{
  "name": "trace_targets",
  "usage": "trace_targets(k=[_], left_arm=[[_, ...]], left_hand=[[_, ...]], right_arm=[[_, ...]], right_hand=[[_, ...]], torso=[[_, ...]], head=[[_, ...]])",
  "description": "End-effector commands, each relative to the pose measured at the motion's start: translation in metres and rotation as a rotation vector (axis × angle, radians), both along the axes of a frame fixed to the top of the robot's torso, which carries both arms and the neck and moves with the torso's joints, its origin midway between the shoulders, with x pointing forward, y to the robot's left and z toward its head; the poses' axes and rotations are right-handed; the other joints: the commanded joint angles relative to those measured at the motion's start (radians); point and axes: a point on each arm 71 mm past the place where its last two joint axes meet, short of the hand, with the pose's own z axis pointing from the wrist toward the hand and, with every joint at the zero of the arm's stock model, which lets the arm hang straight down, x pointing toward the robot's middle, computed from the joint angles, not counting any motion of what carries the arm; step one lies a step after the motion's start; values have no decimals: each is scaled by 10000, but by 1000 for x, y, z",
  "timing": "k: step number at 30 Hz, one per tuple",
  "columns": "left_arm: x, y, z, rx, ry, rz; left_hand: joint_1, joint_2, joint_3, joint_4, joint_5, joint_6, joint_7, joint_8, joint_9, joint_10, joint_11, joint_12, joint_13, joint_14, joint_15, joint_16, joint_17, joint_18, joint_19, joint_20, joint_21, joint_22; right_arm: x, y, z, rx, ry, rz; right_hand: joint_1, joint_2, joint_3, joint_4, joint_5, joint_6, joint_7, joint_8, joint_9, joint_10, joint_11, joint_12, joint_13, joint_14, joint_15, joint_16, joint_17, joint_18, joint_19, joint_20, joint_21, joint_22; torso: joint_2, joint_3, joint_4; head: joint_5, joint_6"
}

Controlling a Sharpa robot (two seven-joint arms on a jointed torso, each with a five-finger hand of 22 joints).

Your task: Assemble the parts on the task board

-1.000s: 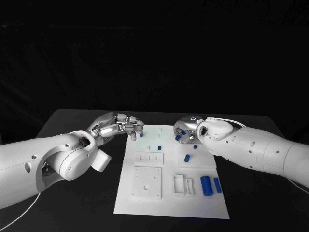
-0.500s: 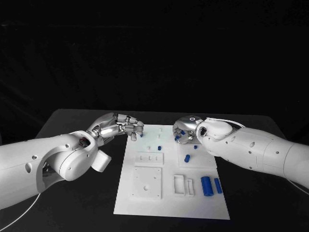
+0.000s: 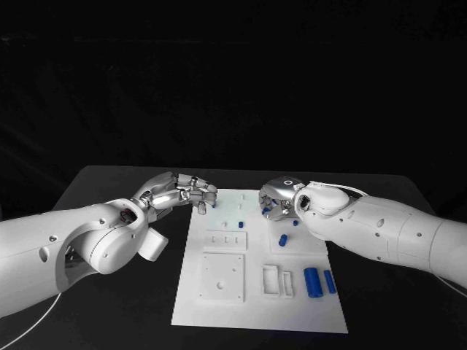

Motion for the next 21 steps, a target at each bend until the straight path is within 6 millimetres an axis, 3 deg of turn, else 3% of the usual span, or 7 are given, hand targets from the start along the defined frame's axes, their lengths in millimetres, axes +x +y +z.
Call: trace_targets(k=[1,4,11,21], left_arm=[[-1,-2,1,-17,-37,-223],[-1,-2,1,-20,-41,-227],[-1,-3,1,-27,-56,-228],[1,-6,1,-46,-102,-267]], left_hand=[[20,53,74,3,-39,-77,16,-58,11,-70,30,-62,14,39,47,-39,-14,-48,-54,-170,-60,-15],[25,56,79,-3,-34,-79,17,-59,13,-72,31,-63,15,41,48,-41,-15,-47,-55,-169,-60,-17],[24,62,84,-7,-29,-83,19,-61,17,-76,34,-66,18,42,50,-46,-18,-48,-55,-166,-59,-19],[21,67,89,-11,-21,-89,21,-64,22,-84,38,-70,22,45,52,-51,-21,-49,-54,-163,-58,-21]], right_arm=[[1,-2,4,0,-649,-220],[1,-2,10,278,-1120,-251],[3,5,24,653,-2411,-242],[8,20,28,570,-2802,-210]], right_hand=[[159,36,71,-2,-13,206,-128,50,108,271,-148,63,458,-268,-334,57,-21,857,-17,-84,68,228],[166,14,100,-3,-13,204,-133,62,163,268,-156,72,539,-270,-341,61,-33,857,-23,-93,97,226],[193,-96,198,25,-13,228,-152,84,286,257,-170,87,734,-257,-355,93,-53,857,-10,-116,171,220],[195,-237,364,118,-13,253,-164,66,395,223,-175,76,945,-255,-359,126,-78,856,5,-132,239,208]], torso=[[17,-5,4],[14,3,-21],[21,-9,-11],[46,-18,43]], head=[[1,20],[35,38],[32,116],[16,292]])
